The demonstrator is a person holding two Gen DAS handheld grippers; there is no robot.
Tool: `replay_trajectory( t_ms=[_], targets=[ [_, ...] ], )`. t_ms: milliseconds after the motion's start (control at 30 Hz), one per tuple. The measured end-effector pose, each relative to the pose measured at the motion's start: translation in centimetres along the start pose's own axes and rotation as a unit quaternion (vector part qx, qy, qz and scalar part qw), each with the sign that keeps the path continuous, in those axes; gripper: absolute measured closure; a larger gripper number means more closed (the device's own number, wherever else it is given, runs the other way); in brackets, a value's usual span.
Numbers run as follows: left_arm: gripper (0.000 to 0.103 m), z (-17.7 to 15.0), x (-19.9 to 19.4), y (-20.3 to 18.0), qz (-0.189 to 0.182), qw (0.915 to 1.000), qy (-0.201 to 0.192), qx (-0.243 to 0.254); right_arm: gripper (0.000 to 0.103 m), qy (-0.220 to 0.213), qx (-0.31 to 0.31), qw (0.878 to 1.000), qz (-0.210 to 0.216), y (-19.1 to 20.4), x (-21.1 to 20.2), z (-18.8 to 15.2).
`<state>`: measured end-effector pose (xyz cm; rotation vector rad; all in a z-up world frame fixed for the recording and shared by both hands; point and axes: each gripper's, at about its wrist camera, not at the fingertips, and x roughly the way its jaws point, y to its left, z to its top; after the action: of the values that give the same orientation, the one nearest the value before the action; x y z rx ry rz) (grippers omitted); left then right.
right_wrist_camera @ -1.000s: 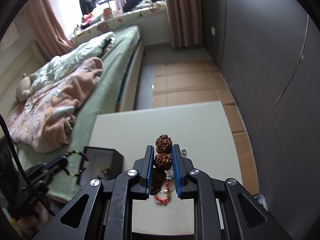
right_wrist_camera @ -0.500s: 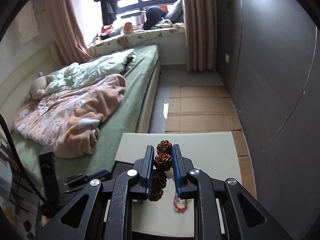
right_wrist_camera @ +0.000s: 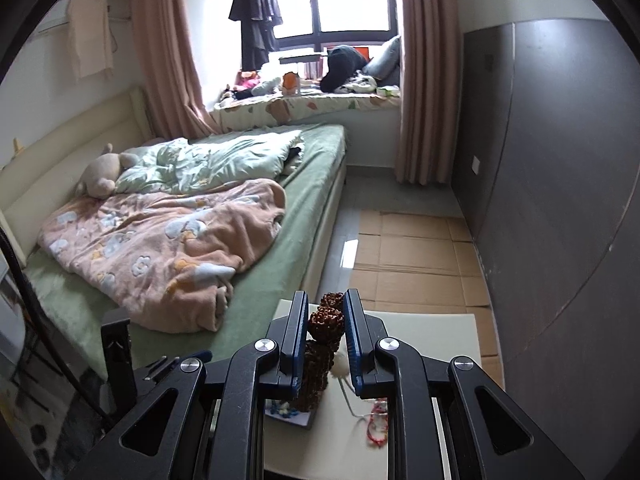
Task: Organize jewelry
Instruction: 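Drop the dark bracelet into the box with the left tool while the right tool drops the brown bracelet in, then move both tools back from the box toward the remaining jewelry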
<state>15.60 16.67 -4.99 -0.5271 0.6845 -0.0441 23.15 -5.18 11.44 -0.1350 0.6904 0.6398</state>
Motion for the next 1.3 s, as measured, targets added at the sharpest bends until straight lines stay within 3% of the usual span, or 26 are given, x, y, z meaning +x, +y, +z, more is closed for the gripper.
replay_trajectory(
  t_ms=[633, 700, 767, 800, 833, 1300],
  targets=[
    [0.021, -1.4, -3.0, 4.5, 0.023, 0.9993, -0.011, -0.028, 0.084, 0.118, 0.007, 0.992, 0.04, 3.9, 12.9, -6.7],
    [0.021, -1.5, -3.0, 5.0, 0.025, 0.9991, -0.01, -0.032, 0.083, 0.137, 0.009, 0.989, 0.054, 4.3, 13.9, -7.1],
    [0.021, -1.6, -3.0, 5.4, 0.027, 0.999, -0.008, -0.036, 0.076, 0.162, 0.027, 0.983, 0.087, 4.2, 15.0, -7.4],
    [0.021, -1.6, -2.9, 5.5, 0.027, 0.9989, -0.008, -0.038, 0.062, 0.165, 0.033, 0.982, 0.092, 4.1, 15.1, -7.5],
    [0.021, -1.6, -2.9, 5.6, 0.027, 0.9989, -0.008, -0.038, 0.058, 0.158, 0.035, 0.983, 0.089, 3.9, 15.0, -7.6],
    [0.021, -2.1, -1.0, 2.5, 0.003, 0.9999, 0.01, -0.014, 0.057, 0.152, 0.081, 0.984, 0.043, -3.4, 11.1, -11.0]
  ],
)
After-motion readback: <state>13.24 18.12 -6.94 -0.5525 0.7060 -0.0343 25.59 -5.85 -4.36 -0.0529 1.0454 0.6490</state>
